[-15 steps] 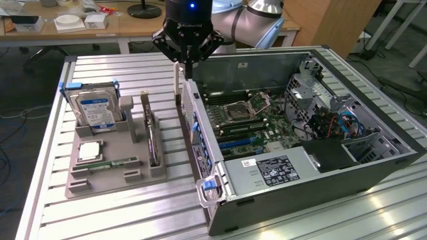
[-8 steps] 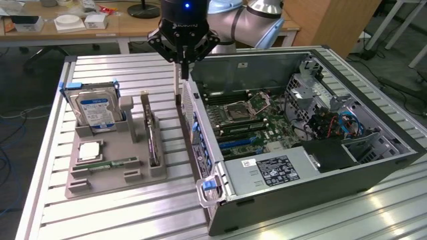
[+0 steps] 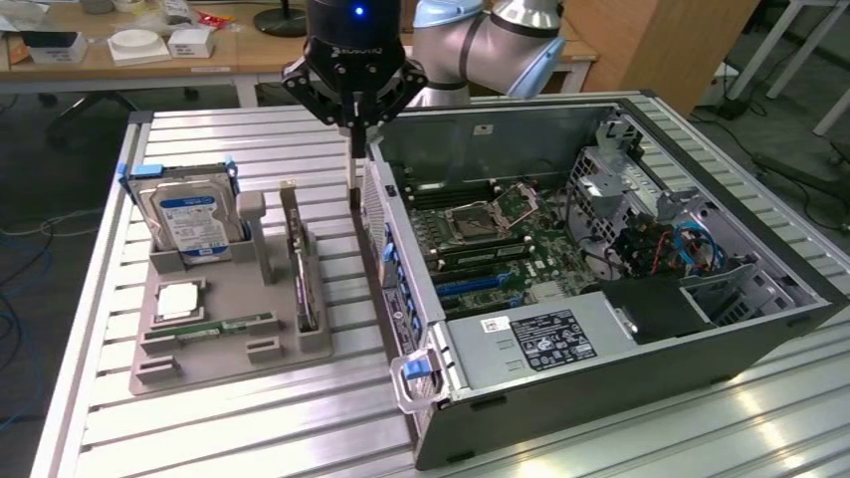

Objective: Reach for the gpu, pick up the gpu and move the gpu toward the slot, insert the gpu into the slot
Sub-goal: 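Reach for the gpu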

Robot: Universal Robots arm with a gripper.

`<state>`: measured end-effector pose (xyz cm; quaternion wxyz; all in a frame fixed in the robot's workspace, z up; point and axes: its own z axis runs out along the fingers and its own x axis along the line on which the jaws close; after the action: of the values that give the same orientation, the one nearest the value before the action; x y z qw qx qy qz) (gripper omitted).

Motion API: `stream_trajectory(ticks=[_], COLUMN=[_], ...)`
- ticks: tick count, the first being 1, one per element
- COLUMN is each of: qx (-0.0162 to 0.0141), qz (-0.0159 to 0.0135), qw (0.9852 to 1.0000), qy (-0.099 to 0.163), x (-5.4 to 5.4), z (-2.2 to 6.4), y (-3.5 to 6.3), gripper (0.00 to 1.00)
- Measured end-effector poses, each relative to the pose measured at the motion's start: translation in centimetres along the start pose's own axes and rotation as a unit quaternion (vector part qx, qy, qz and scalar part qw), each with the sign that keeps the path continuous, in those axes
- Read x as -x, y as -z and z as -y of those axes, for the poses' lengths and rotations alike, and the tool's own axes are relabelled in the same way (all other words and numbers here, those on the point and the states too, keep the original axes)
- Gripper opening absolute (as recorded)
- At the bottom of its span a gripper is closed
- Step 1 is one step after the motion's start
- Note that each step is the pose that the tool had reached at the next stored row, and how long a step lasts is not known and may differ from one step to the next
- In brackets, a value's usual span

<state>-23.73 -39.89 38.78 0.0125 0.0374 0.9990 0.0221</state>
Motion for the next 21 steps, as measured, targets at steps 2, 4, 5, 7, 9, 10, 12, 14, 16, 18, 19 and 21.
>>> stream_trajectory(ticks=[2,4,5,7,9,10,12,14,16,18,19,21], qx=[0.0,0.0,0.0,0.0,0.0,0.0,0.0,0.0,0.0,0.0,0.0,0.0], qz=[0.0,0.0,0.0,0.0,0.0,0.0,0.0,0.0,0.0,0.0,0.0,0.0], qw=[1.0,1.0,1.0,1.0,1.0,1.0,1.0,1.0,1.0,1.0,1.0,1.0], qy=[0.0,0.0,0.0,0.0,0.0,0.0,0.0,0.0,0.0,0.0,0.0,0.0], x=[-0.3,-0.5,-0.6,-0.8,-0.9,-1.0,-1.2,-1.3,-1.4,-1.6,-1.6,-1.7], z=[0.02,0.03,0.04,0.06,0.07,0.08,0.09,0.09,0.11,0.12,0.12,0.13], y=[0.01,0.02,0.02,0.02,0.03,0.03,0.03,0.04,0.04,0.04,0.04,0.05], gripper=[0.1,0.1,0.1,0.1,0.1,0.1,0.1,0.1,0.1,0.1,0.1,0.1])
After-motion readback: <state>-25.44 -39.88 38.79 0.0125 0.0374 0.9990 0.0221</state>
